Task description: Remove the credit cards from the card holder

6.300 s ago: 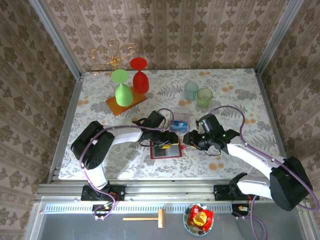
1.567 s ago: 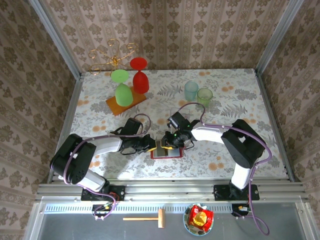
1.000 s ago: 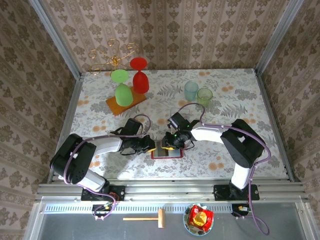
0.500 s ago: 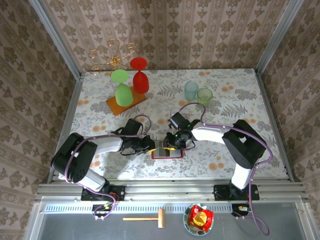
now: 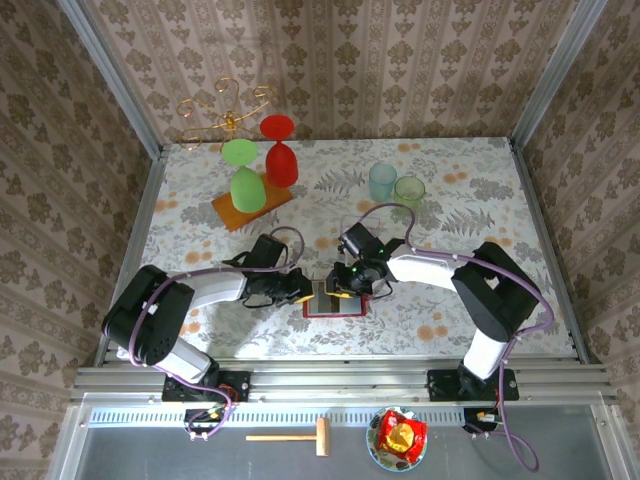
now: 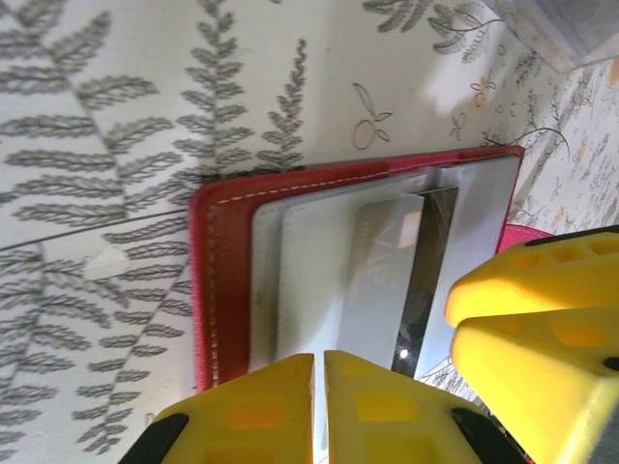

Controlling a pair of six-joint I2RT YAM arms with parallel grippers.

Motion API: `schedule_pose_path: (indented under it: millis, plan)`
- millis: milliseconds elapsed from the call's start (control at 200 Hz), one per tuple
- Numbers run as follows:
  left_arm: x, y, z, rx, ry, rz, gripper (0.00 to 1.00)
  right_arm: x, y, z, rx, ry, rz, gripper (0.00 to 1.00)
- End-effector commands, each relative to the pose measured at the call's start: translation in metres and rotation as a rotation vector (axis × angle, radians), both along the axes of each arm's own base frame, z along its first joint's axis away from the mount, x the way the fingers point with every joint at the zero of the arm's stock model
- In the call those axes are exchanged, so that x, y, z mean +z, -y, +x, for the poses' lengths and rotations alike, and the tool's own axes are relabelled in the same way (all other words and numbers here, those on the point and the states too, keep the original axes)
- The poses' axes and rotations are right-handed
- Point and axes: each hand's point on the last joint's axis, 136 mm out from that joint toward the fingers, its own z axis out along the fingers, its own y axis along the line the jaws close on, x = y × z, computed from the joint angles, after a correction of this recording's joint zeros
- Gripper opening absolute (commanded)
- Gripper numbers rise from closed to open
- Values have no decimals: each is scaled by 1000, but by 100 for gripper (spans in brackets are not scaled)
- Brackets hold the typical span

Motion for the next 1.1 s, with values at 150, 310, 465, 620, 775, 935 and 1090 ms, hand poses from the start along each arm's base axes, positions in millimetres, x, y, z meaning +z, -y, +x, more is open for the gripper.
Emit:
schedule_pose_path:
  millis: [150,310,465,620,775,935,1090]
  plan:
    - [13,15,0,-60,34,-16,8,6,6,-1,-33,-7,32,27]
    - [3,13,-3,-80,13,35,5,4,10,-2,-44,-12,36,27]
    - [-2,14,-4,-89,0,46,4,0,11,-3,-49,-24,47,26]
    - [-6,13,-5,-93,-11,58,3,-5,12,-4,-50,-37,49,27]
    - [-11,11,-7,-93,-26,73,3,-9,13,-5,-52,-42,46,27]
    - [-13,9,-8,-94,-34,85,3,-13,15,-5,-55,-48,43,26]
    - [-14,8,-9,-95,-36,94,3,-16,15,-6,-55,-50,42,27]
